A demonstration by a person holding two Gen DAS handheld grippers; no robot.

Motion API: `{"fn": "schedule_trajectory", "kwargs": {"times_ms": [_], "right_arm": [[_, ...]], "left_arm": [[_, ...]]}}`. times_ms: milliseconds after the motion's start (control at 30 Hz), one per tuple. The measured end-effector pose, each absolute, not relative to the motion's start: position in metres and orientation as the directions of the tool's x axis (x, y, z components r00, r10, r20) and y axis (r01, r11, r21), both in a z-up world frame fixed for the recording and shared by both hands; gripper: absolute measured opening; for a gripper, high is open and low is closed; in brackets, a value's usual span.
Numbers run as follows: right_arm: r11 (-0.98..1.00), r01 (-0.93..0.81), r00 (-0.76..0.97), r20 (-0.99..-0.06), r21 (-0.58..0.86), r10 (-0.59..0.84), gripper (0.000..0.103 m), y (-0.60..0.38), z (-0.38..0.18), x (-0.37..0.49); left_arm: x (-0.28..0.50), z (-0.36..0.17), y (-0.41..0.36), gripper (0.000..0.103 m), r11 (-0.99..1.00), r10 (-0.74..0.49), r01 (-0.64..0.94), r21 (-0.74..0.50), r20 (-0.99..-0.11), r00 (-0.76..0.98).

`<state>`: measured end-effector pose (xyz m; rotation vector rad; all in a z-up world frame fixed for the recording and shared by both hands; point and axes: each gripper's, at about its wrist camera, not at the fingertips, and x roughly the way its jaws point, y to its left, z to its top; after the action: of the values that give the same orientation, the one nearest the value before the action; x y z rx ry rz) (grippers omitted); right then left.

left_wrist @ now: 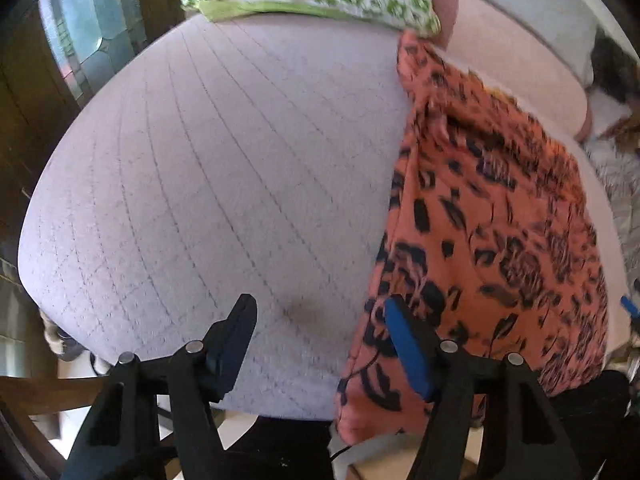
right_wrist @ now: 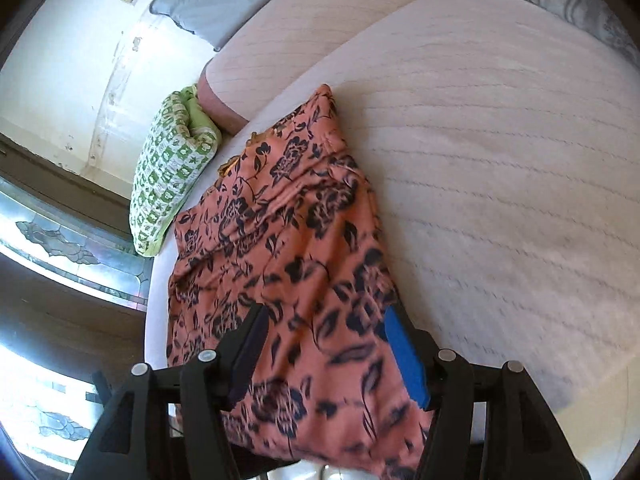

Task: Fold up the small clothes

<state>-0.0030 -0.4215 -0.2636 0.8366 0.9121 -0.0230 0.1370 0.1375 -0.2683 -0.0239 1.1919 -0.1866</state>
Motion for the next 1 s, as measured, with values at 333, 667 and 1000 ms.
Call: {"fn": "schedule_trajectory", "kwargs": {"times_ms": [333,667,1000], "right_arm": [[0.701,0.440,0.523,-0.795,0.561,0.308,0.064,-0.424,-0.277,-0.048],[0.674,0.475,0.411,-0.820,0.566,0.399,0.065,-0.408,-0.324,-0.051],[0.798,0.387,0.327,-0.878,0.461,0.349,0.007,-0.373,-0.312,-0.041]], "left_arm": [[0.117,-0.283,0.116,0.069,0.971,-0.165,0.210,-0.111,-0.952,0.257],[0.111,-0.278,0.094,0.055,0.950,-0.241,0.259,-0.175,-0.938,0.251],[0.141,-0.275,0.080,0.009,0.935,-0.273,0.301,-0.189,-0.924,0.267]]}}
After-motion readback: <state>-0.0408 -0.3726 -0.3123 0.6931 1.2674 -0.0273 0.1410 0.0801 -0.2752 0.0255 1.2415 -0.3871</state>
